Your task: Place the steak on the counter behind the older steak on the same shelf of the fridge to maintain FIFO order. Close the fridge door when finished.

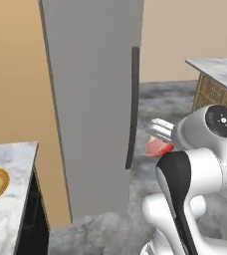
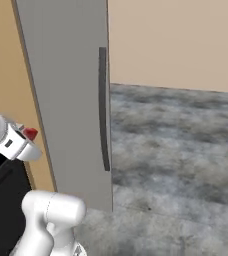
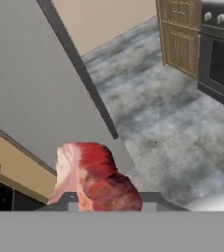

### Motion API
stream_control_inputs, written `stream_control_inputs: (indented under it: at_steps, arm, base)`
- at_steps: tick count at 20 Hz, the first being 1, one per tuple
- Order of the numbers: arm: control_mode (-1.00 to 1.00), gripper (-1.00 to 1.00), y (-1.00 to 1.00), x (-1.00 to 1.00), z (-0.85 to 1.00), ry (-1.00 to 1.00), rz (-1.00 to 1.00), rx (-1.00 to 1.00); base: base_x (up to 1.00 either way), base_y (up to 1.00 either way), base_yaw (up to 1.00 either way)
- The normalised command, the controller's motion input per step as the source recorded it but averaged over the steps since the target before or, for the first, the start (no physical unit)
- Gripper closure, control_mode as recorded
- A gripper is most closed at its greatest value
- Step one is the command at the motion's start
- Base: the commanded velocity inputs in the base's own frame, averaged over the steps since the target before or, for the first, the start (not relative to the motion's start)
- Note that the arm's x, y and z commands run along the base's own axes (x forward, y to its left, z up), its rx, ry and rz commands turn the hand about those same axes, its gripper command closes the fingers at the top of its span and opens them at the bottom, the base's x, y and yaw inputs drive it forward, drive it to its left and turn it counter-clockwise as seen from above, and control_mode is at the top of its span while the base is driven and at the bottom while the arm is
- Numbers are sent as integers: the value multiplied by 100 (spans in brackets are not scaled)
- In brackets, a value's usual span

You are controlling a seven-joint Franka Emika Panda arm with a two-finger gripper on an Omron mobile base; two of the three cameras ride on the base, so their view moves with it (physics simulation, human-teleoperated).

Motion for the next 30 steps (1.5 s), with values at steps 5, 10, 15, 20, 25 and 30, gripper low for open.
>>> stream_control_inputs:
  at_steps: [5, 10, 15, 20, 25, 30]
  arm:
    - [100, 100, 0, 0, 0, 0, 0, 0]
    - [100, 100, 0, 0, 0, 0, 0, 0]
    - [100, 100, 0, 0, 0, 0, 0, 0]
    - [100, 100, 0, 0, 0, 0, 0, 0]
    - [100, 100, 0, 0, 0, 0, 0, 0]
    - [100, 100, 0, 0, 0, 0, 0, 0]
  base:
    - [-32, -94, -42]
    - [1, -96, -22]
    - [50, -55, 0]
    - [84, -20, 5]
    - [93, -1, 16]
    - [71, -16, 33]
